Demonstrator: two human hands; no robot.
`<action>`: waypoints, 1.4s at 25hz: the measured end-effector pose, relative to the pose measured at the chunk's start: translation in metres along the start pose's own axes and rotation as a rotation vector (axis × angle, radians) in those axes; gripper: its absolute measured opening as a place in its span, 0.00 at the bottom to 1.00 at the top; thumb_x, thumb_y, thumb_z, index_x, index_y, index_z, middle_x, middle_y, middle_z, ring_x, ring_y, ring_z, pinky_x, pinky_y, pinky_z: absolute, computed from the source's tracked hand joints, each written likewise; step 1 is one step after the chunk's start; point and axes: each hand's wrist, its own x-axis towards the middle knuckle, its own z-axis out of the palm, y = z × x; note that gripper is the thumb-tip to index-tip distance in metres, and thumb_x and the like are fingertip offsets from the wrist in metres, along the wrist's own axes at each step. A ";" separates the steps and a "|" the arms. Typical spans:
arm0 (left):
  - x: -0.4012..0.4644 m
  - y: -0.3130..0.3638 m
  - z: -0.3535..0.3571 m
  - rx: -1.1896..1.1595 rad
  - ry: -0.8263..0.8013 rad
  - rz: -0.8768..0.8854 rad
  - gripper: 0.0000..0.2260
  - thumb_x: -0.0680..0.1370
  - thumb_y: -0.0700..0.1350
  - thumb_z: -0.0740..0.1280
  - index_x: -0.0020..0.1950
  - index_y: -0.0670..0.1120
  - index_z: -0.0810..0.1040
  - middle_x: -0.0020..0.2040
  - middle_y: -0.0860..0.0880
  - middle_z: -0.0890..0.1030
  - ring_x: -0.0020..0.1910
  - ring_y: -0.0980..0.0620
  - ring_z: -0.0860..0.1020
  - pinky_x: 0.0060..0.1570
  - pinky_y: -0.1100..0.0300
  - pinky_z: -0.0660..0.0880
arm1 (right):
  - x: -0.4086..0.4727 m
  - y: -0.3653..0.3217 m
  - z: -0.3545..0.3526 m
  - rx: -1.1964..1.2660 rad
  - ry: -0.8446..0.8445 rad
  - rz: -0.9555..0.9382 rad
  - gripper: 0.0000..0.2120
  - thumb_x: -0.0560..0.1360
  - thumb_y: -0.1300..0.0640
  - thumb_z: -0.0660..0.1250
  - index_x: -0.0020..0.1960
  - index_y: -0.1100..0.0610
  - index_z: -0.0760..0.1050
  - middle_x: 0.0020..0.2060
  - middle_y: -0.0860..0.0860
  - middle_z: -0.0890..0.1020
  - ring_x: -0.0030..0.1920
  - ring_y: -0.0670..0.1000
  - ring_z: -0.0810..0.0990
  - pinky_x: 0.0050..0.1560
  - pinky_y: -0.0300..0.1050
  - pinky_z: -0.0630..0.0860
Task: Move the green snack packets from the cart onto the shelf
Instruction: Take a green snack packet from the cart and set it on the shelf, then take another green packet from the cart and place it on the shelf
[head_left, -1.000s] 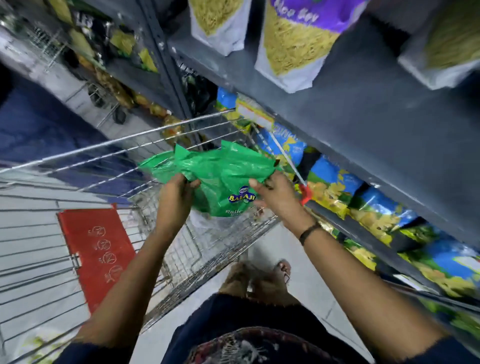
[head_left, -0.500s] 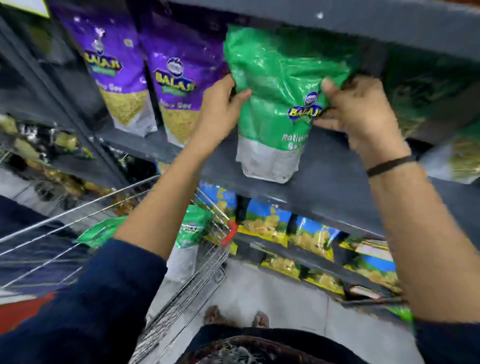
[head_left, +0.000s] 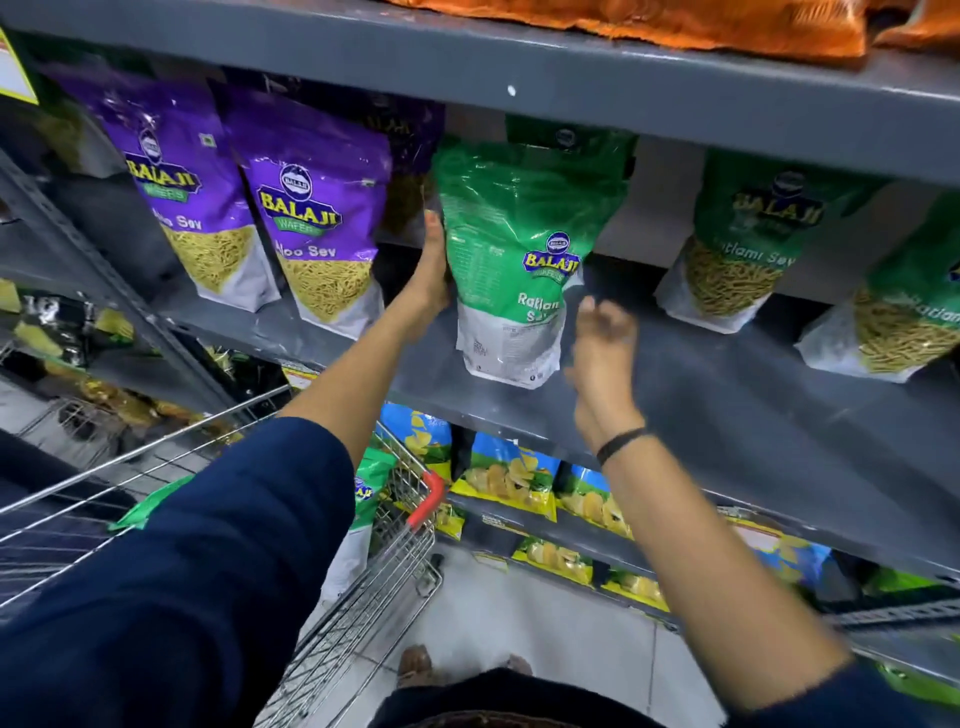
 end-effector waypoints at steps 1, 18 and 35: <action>-0.001 -0.005 0.005 -0.081 -0.002 -0.044 0.34 0.77 0.62 0.33 0.70 0.45 0.63 0.71 0.42 0.68 0.69 0.45 0.67 0.64 0.53 0.69 | -0.013 0.015 0.005 0.003 -0.081 0.084 0.17 0.68 0.38 0.59 0.51 0.48 0.70 0.47 0.50 0.72 0.46 0.50 0.71 0.49 0.47 0.72; -0.018 -0.073 0.015 -0.103 0.175 -0.032 0.19 0.78 0.57 0.55 0.65 0.50 0.64 0.64 0.49 0.71 0.62 0.51 0.72 0.65 0.47 0.70 | 0.034 0.047 0.013 -0.014 -0.291 0.132 0.23 0.77 0.43 0.53 0.68 0.52 0.65 0.68 0.51 0.71 0.68 0.51 0.69 0.68 0.52 0.68; -0.131 -0.303 -0.229 0.452 0.443 -0.731 0.13 0.76 0.43 0.62 0.57 0.37 0.74 0.56 0.31 0.78 0.51 0.35 0.78 0.53 0.45 0.76 | -0.091 0.200 0.152 -0.576 -0.671 0.727 0.18 0.76 0.57 0.61 0.62 0.64 0.70 0.61 0.64 0.76 0.56 0.60 0.77 0.51 0.51 0.76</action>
